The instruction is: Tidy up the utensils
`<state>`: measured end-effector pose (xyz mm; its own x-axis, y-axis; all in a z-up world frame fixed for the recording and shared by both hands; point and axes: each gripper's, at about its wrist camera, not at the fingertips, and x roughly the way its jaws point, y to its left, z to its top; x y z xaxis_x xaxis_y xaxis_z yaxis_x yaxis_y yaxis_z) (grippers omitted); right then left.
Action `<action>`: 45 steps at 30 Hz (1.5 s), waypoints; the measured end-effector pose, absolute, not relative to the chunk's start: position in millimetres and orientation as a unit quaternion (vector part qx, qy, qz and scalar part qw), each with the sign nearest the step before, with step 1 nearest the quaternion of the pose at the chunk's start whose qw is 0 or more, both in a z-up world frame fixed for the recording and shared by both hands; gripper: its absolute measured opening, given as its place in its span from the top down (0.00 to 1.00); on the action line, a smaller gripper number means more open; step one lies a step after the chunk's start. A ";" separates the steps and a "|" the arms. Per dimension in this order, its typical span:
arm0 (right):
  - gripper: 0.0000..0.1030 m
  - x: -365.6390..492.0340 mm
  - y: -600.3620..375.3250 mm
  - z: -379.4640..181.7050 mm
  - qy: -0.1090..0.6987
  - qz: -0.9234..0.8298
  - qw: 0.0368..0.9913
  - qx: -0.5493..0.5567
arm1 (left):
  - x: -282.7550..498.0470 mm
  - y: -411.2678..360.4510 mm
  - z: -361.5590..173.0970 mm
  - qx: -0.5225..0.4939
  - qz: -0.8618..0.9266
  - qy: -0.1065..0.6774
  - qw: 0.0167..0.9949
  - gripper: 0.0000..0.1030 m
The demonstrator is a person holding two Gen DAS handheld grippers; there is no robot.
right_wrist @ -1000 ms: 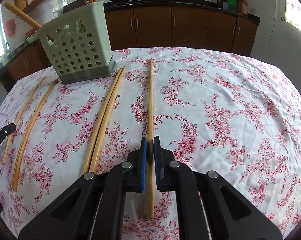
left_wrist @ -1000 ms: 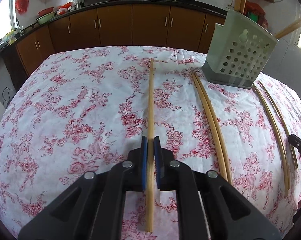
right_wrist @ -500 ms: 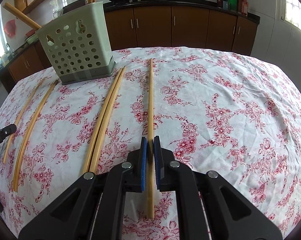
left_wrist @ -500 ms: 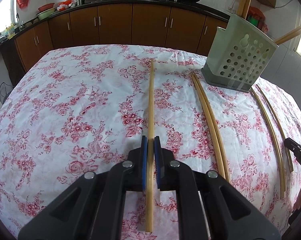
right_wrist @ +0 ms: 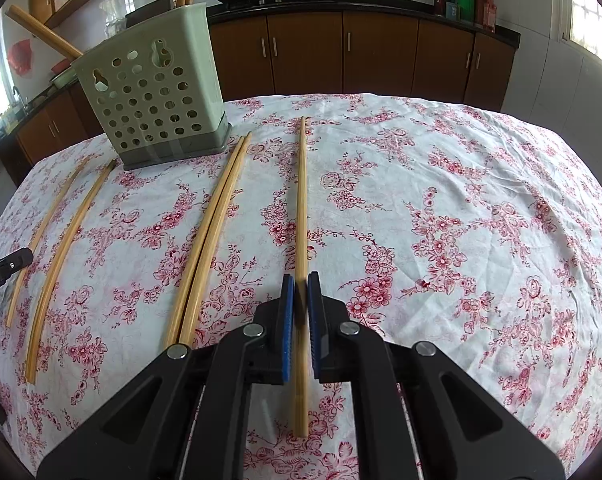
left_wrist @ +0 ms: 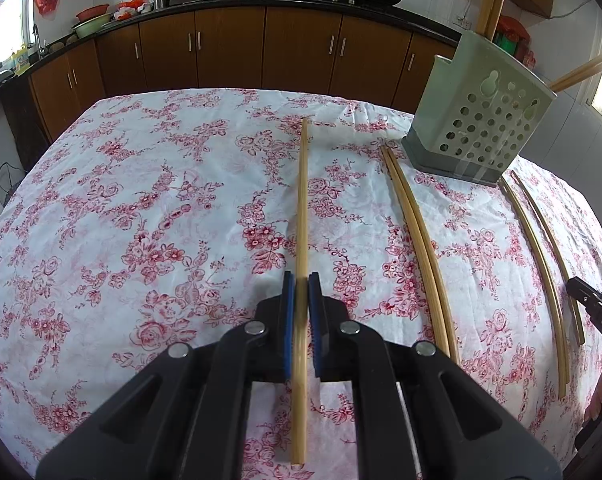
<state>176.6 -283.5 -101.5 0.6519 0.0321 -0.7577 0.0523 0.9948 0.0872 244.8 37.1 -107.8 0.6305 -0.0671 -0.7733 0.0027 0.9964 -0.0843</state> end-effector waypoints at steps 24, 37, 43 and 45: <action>0.92 176.8 -284.7 -101.6 0.418 -0.001 0.907 0.060 | 245.3 34.2 -108.1 -0.023 -0.014 0.430 0.902 0.90; 0.92 174.3 -284.0 -101.0 0.418 0.001 0.906 0.063 | 231.1 33.0 -107.1 0.003 -0.020 0.432 0.902 0.90; 0.93 166.2 -288.0 -80.6 0.384 -0.001 0.921 0.073 | 222.8 30.5 -89.9 0.026 -0.027 0.413 0.910 0.92; 0.93 161.1 -292.2 -62.0 0.354 -0.001 0.932 0.080 | 215.9 33.2 -68.6 0.024 -0.030 0.387 0.921 0.92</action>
